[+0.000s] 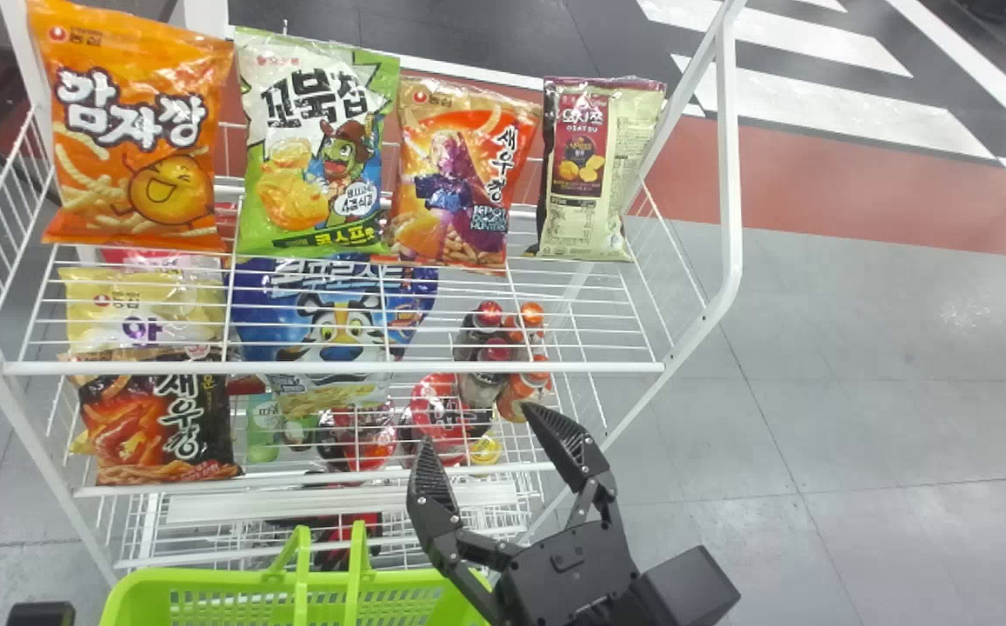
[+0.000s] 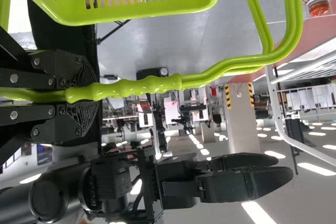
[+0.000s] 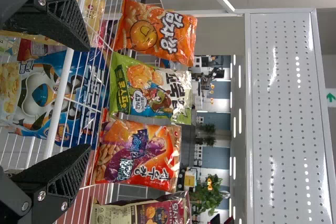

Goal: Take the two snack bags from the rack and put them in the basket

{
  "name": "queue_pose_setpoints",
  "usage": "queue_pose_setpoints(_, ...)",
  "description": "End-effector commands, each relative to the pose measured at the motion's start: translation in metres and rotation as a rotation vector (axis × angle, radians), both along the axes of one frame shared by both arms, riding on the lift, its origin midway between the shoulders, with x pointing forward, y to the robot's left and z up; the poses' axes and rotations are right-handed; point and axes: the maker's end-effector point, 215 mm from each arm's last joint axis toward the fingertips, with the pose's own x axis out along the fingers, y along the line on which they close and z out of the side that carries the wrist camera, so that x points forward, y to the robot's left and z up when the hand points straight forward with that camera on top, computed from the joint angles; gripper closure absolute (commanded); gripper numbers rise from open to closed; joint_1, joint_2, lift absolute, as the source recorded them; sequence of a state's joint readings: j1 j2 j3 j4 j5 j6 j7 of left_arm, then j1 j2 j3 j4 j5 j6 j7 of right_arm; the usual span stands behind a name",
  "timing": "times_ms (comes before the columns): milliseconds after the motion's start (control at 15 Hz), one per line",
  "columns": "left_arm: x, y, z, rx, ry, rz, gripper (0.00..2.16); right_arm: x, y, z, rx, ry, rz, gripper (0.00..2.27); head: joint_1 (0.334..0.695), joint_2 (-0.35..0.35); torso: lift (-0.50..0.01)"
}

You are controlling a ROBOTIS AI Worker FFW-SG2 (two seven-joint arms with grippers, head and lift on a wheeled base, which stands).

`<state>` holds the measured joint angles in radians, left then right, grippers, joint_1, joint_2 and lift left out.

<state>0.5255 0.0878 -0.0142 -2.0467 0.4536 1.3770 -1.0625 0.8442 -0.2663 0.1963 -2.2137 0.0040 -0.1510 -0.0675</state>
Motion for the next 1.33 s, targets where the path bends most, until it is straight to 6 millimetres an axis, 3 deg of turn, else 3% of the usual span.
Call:
queue_pose_setpoints(0,0.000,0.001,-0.001,0.000,0.001,0.005,2.14,0.001,0.001,0.001,0.001,-0.003,0.001,0.17,0.695,-0.350,-0.011)
queue_pose_setpoints(800,0.010,0.002,-0.004,-0.002,-0.038,0.032,2.14,0.003,0.003,0.003,0.006,-0.009,0.003,0.17,0.695,-0.350,-0.011)
queue_pose_setpoints(1067,0.009,0.002,-0.008,-0.005,-0.034,0.037,2.14,0.049,0.022,-0.030,-0.039,0.083,0.020,0.17,0.695,-0.321,-0.011)
queue_pose_setpoints(1267,0.008,-0.002,-0.011,-0.004,-0.040,0.034,2.14,0.090,0.038,-0.027,-0.046,0.062,0.029,0.17,0.695,-0.273,-0.011)
